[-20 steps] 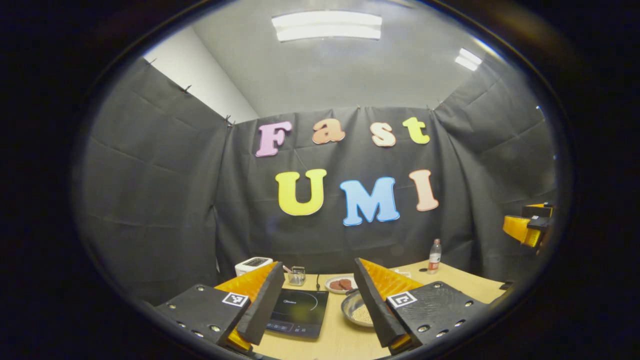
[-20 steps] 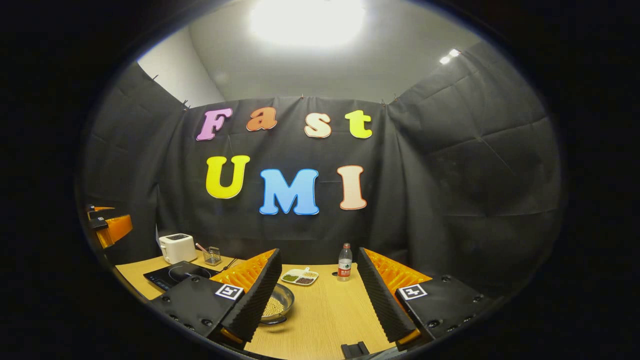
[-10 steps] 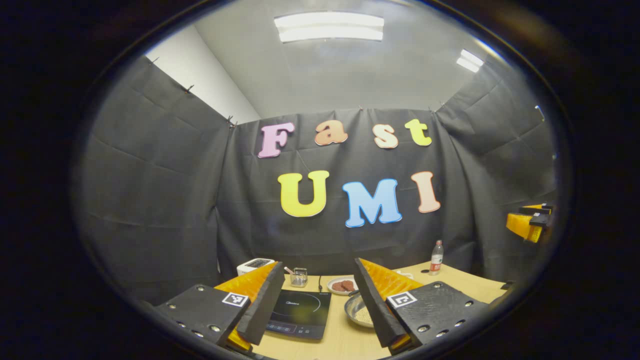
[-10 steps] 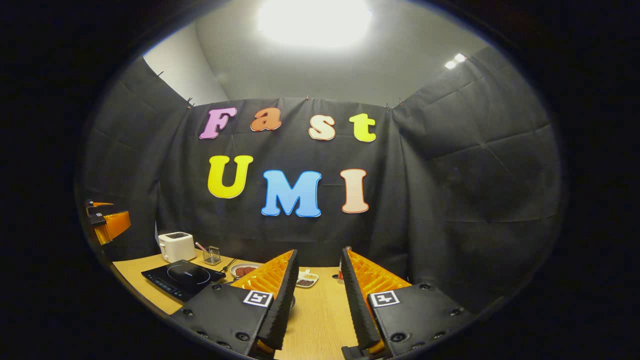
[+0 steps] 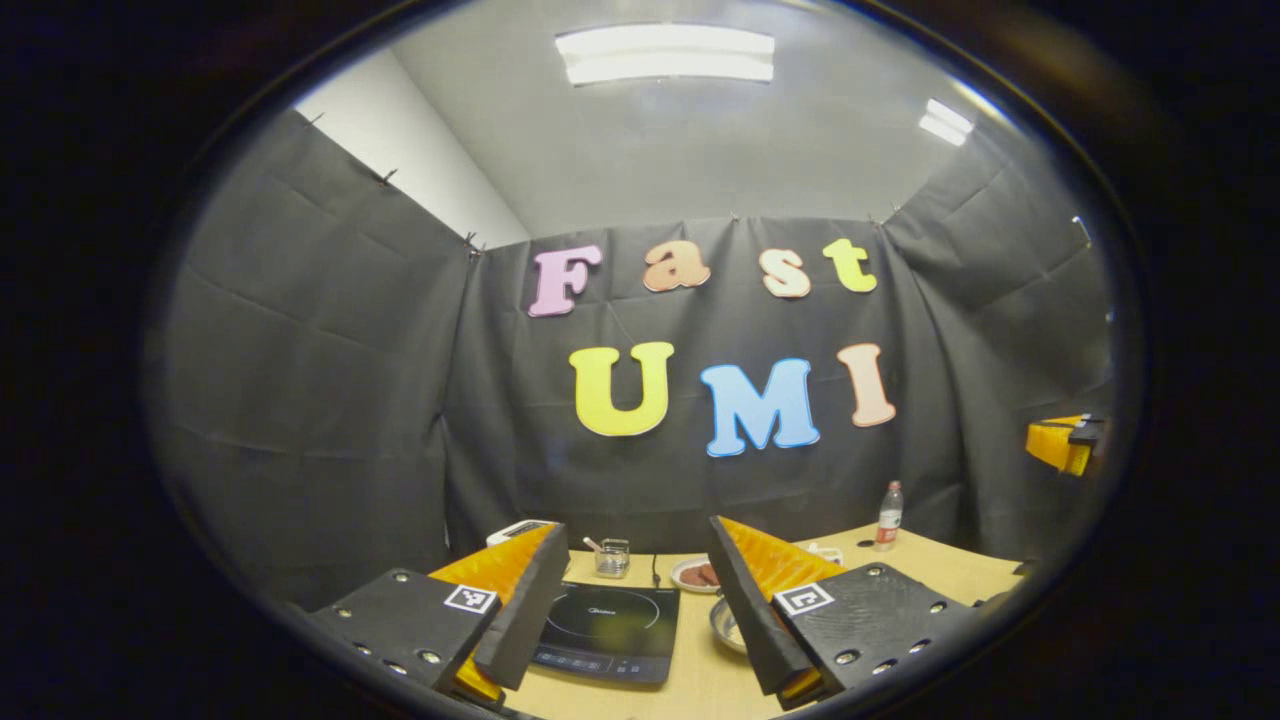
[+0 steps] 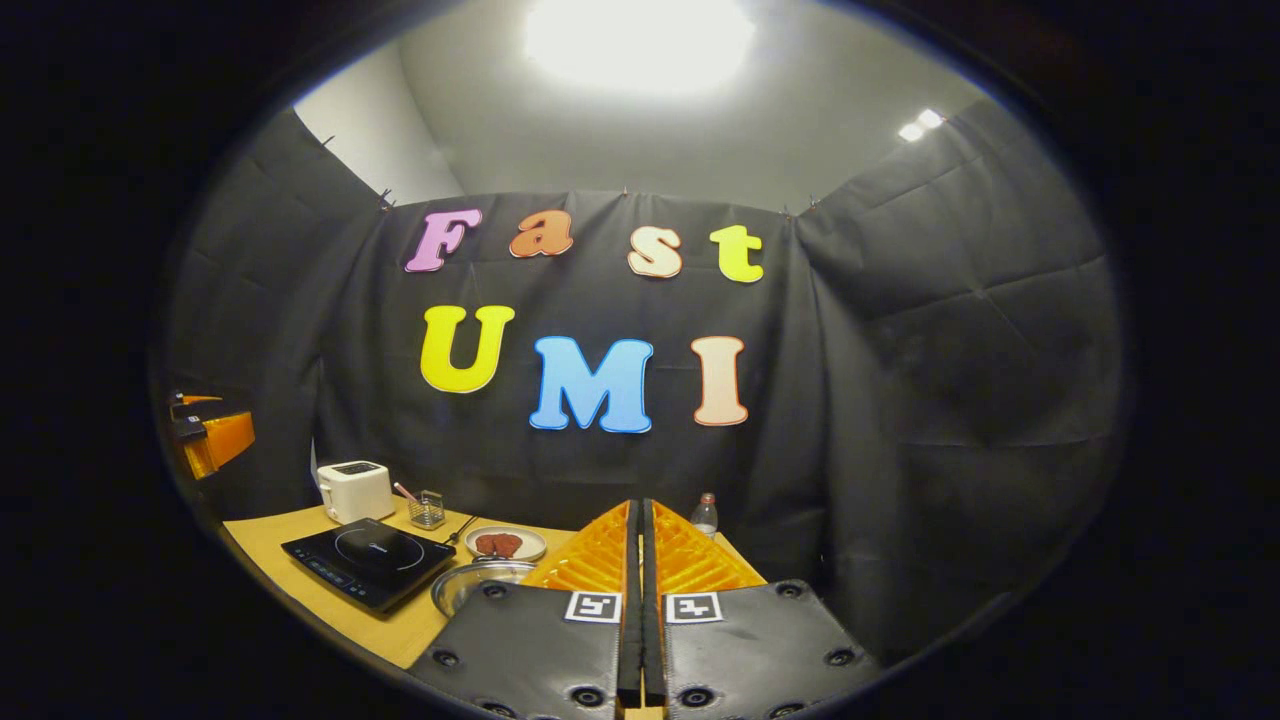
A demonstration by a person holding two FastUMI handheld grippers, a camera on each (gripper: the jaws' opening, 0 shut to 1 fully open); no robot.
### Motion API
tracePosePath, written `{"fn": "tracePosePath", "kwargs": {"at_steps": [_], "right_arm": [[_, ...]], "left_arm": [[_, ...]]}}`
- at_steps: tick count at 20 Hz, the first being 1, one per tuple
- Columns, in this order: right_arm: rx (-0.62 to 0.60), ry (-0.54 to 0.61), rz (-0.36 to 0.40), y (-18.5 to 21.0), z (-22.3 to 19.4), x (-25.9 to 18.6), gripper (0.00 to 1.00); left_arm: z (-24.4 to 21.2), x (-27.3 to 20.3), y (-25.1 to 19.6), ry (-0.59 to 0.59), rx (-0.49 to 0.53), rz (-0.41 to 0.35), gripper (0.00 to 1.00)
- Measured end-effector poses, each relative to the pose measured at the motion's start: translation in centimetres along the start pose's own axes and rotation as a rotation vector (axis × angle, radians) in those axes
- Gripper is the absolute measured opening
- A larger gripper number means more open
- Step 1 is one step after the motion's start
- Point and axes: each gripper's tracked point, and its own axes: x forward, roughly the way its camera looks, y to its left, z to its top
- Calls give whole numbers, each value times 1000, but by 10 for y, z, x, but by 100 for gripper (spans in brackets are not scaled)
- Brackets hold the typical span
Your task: First push the handle of the pot to place it horizontally, then grasp the pot with both hands and set it on the induction cooktop.
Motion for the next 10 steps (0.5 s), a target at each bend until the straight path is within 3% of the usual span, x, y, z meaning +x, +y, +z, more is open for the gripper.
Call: {"fn": "tracePosePath", "kwargs": {"at_steps": [6,10], "right_arm": [[15,93,65,33,-27,13,0],[-9,170,155,67,-52,24,2]], "left_arm": [[-11,13,28,1,-8,0,82],[-18,15,60,3,7,29,82]]}}
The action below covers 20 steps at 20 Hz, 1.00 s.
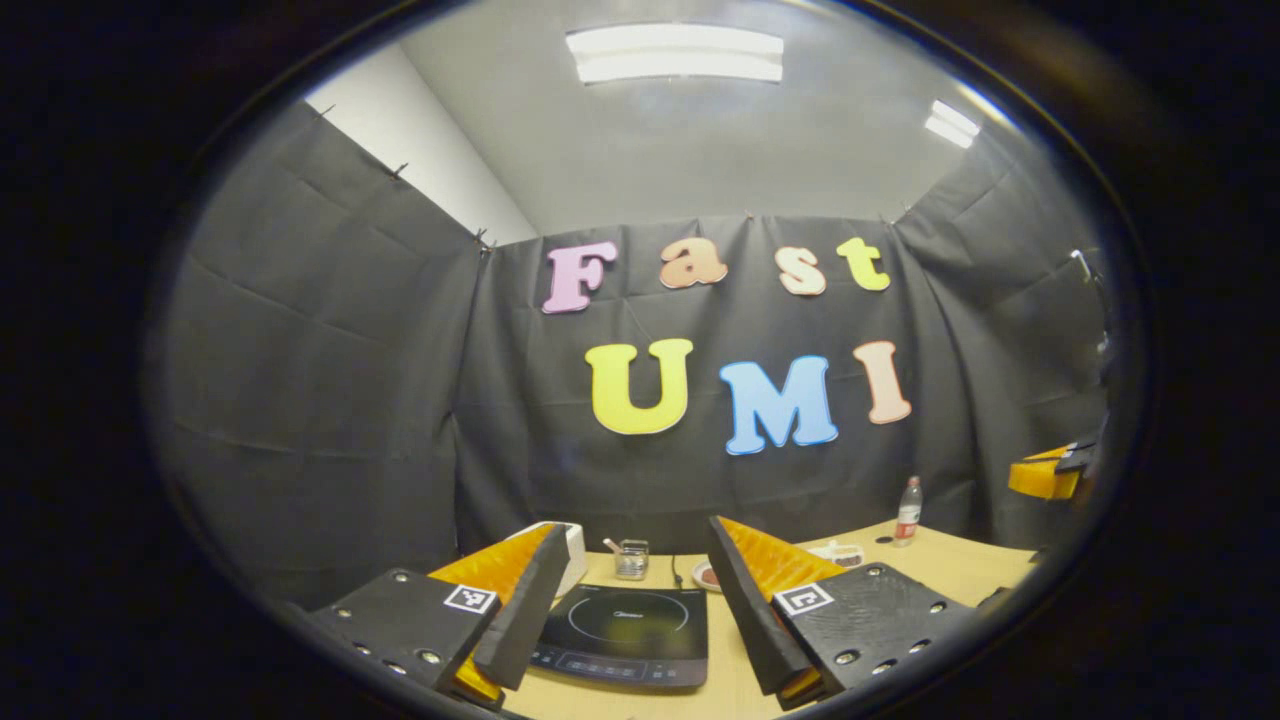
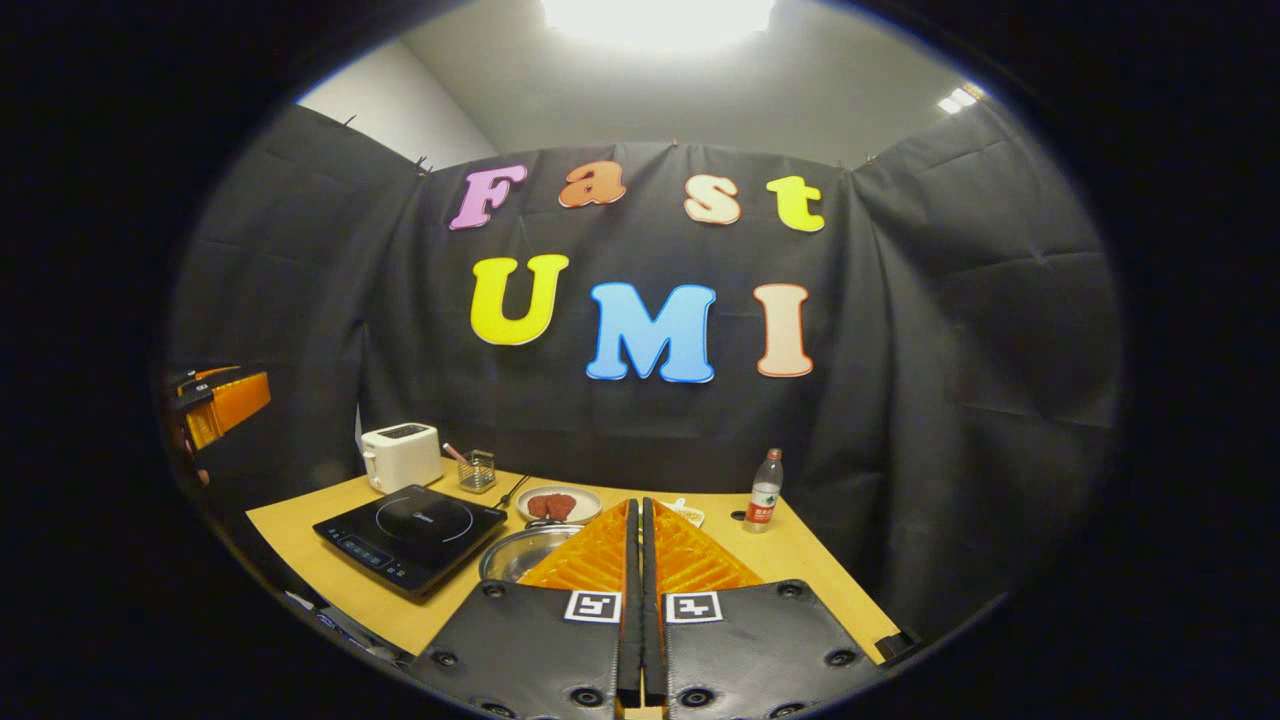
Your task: First push the handle of the pot to place it horizontally, then grasp the pot with both hands and set it on the induction cooktop.
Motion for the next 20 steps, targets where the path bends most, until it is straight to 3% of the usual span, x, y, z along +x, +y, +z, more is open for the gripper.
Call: {"fn": "tracePosePath", "kwargs": {"at_steps": [11,20], "right_arm": [[-117,197,237,60,-80,40,0],[-160,395,418,82,-150,61,2]], "left_arm": [[3,15,32,-10,34,102,82],[-11,41,20,31,64,167,82]]}}
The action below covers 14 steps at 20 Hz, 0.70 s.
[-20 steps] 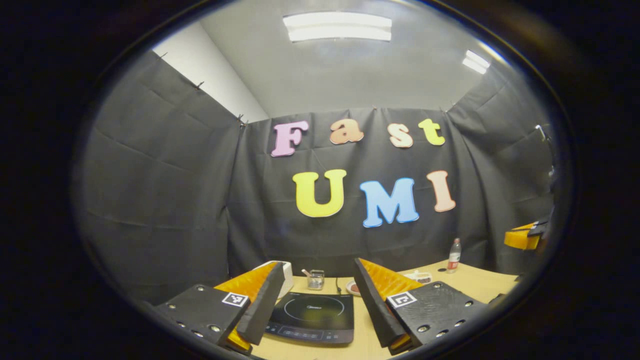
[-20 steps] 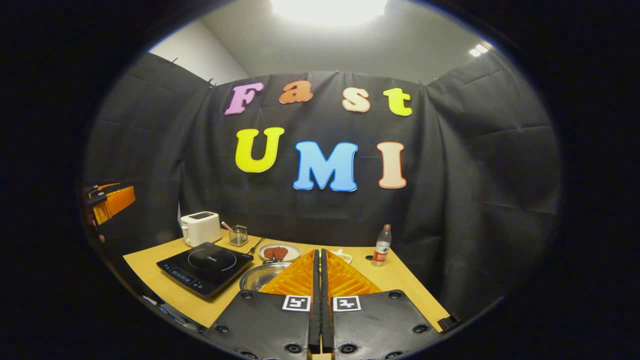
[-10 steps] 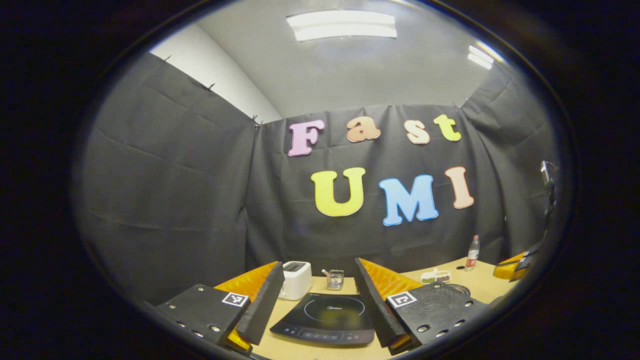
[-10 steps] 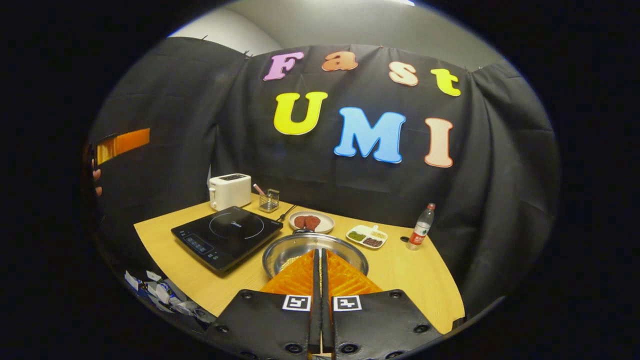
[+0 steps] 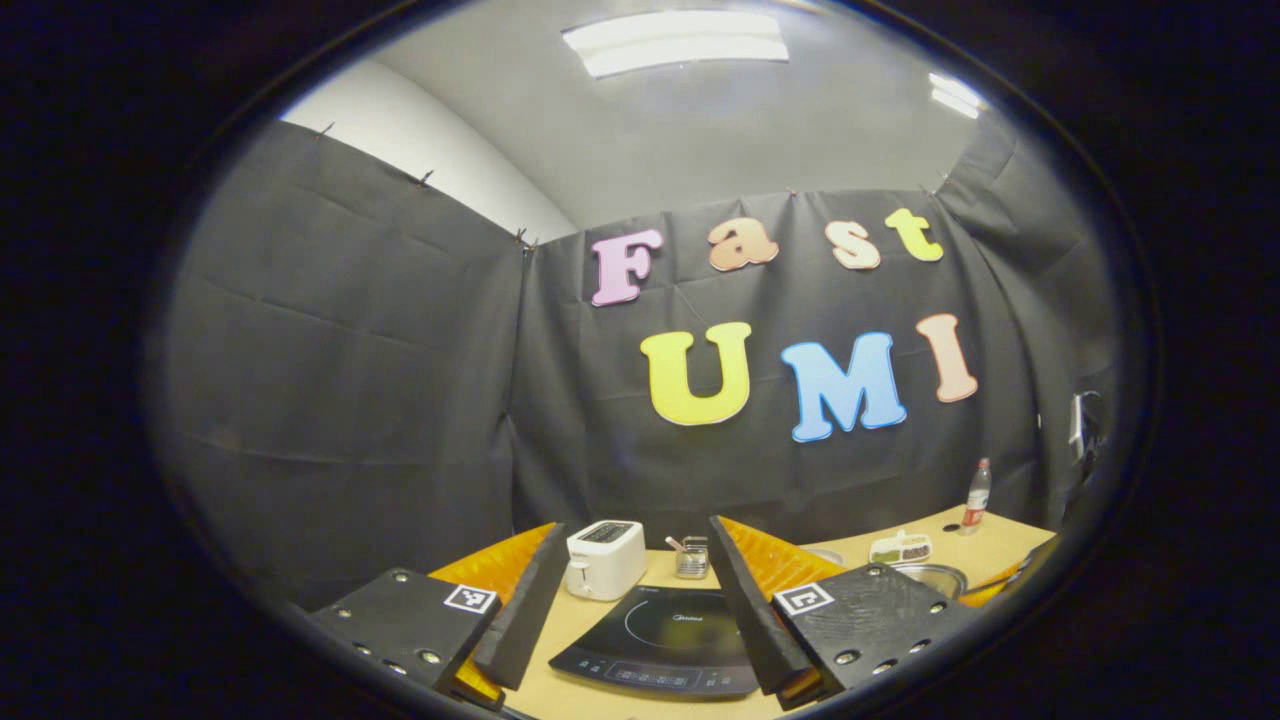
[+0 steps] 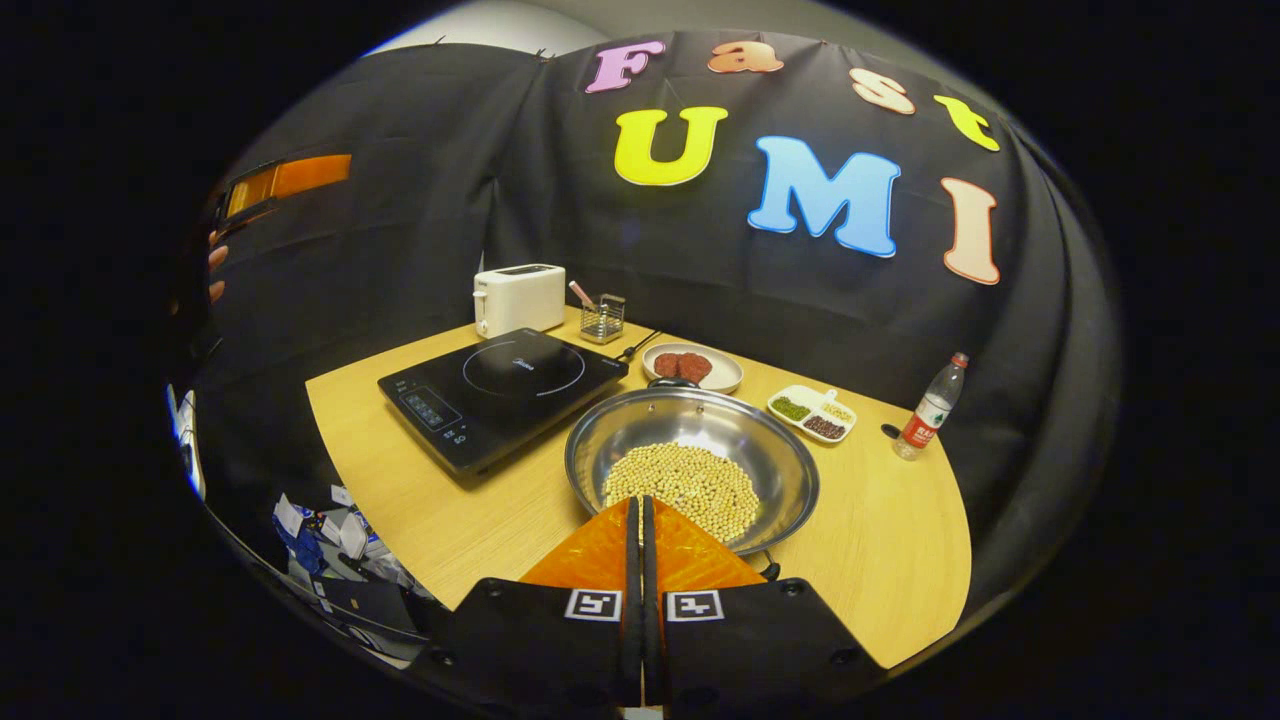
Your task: First push the handle of the pot to place it horizontally, then grasp the pot with both hands and set it on the induction cooktop.
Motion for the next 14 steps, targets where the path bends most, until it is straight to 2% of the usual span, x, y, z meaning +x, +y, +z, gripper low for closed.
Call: {"fn": "tracePosePath", "kwargs": {"at_steps": [4,8,14], "right_arm": [[-18,75,62,3,-26,15,0],[-10,139,101,3,-46,25,2],[1,225,114,-10,-73,34,2]], "left_arm": [[-4,6,-4,9,14,35,82],[-7,11,-10,18,23,58,82],[-13,11,-24,32,25,75,85]]}}
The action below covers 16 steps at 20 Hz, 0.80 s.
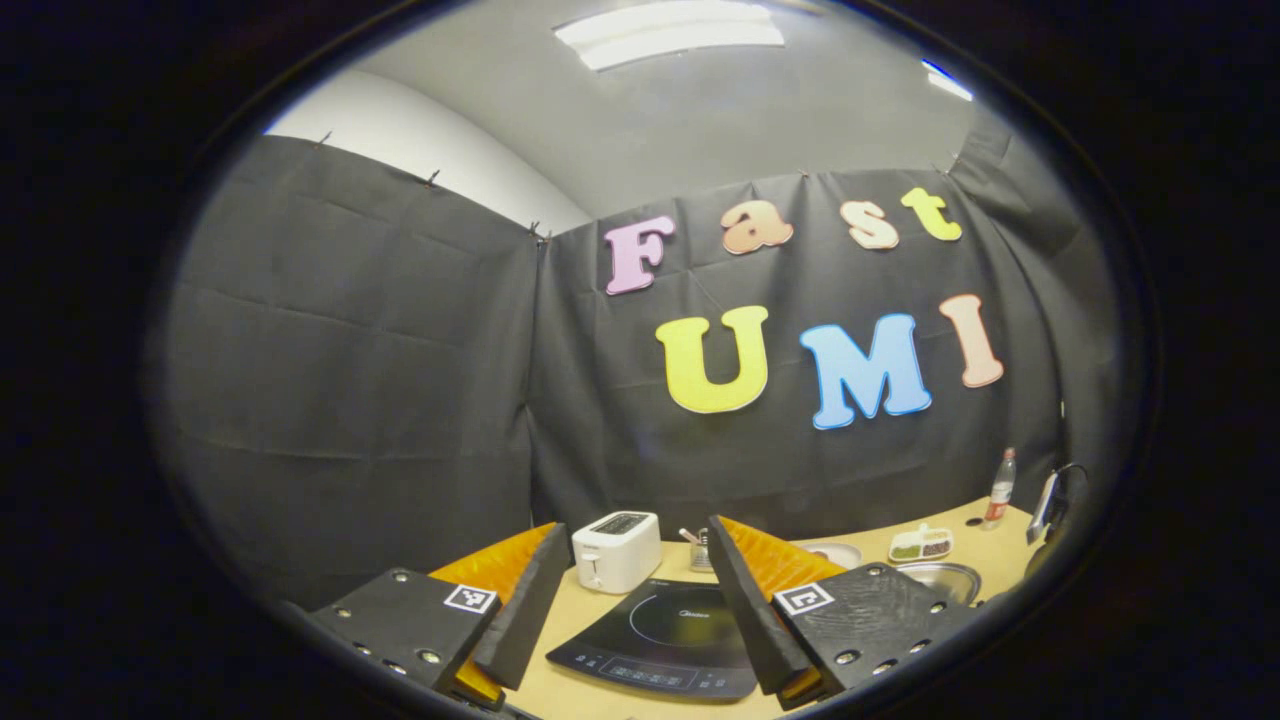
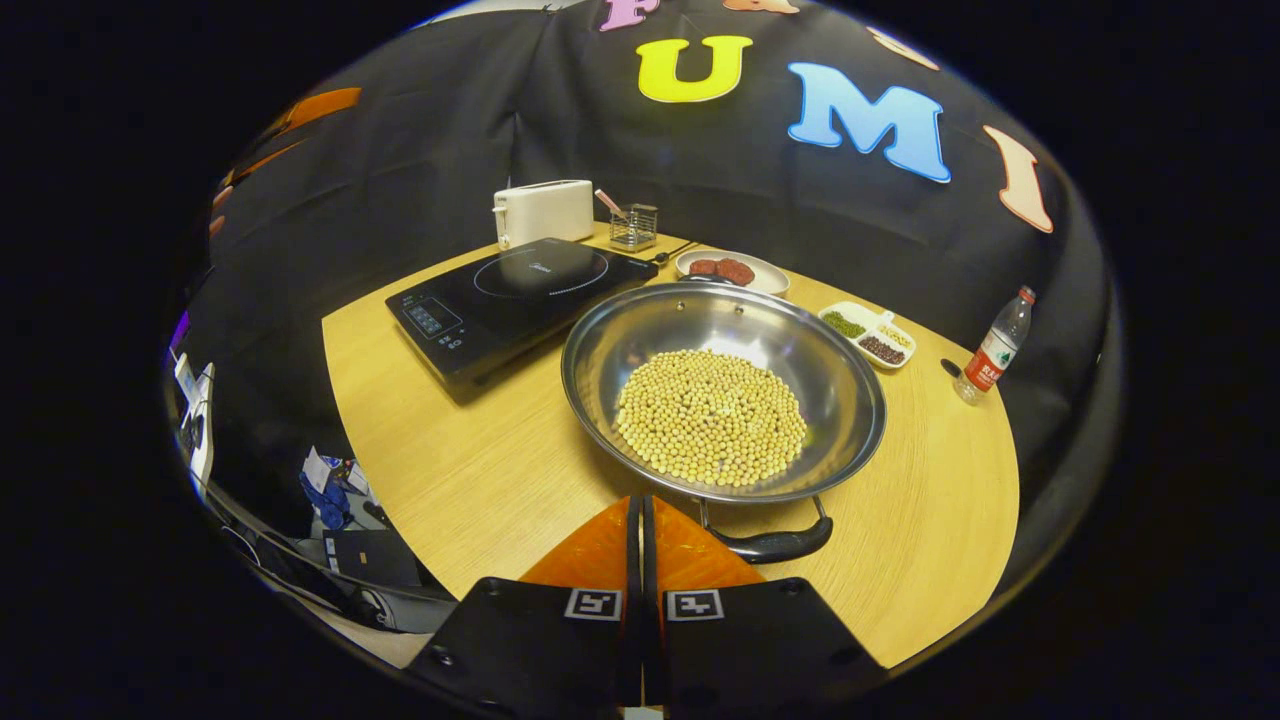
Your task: First push the handle of the pot to place it horizontally, then grasp the pot with both hands and set it on the induction cooktop.
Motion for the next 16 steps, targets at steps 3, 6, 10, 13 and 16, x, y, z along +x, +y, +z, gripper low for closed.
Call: {"fn": "tracePosePath", "kwargs": {"at_steps": [3,6,10,13,16], "right_arm": [[15,21,-10,-9,-8,3,2],[34,27,-5,-14,-11,2,2],[16,25,-10,-20,-13,1,2],[15,27,-15,-27,-15,-1,2],[21,32,-24,-36,-17,-1,2]], "left_arm": [[-2,2,-7,1,5,-2,82],[-4,2,-13,1,4,-2,82],[-6,4,-23,7,6,-11,82],[-6,7,-31,3,9,-17,85],[-8,10,-36,6,7,-22,85]]}}
